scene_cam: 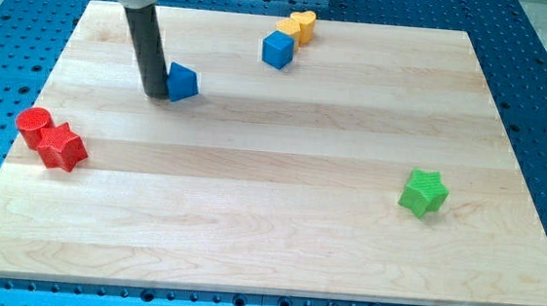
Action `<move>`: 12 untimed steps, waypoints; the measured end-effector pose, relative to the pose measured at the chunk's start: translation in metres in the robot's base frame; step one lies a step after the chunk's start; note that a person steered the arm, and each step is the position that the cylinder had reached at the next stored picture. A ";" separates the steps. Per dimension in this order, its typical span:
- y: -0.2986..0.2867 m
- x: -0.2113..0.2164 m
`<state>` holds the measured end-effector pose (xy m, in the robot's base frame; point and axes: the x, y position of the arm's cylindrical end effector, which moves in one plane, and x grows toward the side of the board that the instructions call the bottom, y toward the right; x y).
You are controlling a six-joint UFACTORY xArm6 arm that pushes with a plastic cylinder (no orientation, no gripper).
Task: Place the triangle left to the hexagon
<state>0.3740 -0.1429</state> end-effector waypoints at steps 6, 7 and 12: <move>0.008 -0.165; -0.007 -0.181; 0.061 -0.159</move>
<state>0.2150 -0.0817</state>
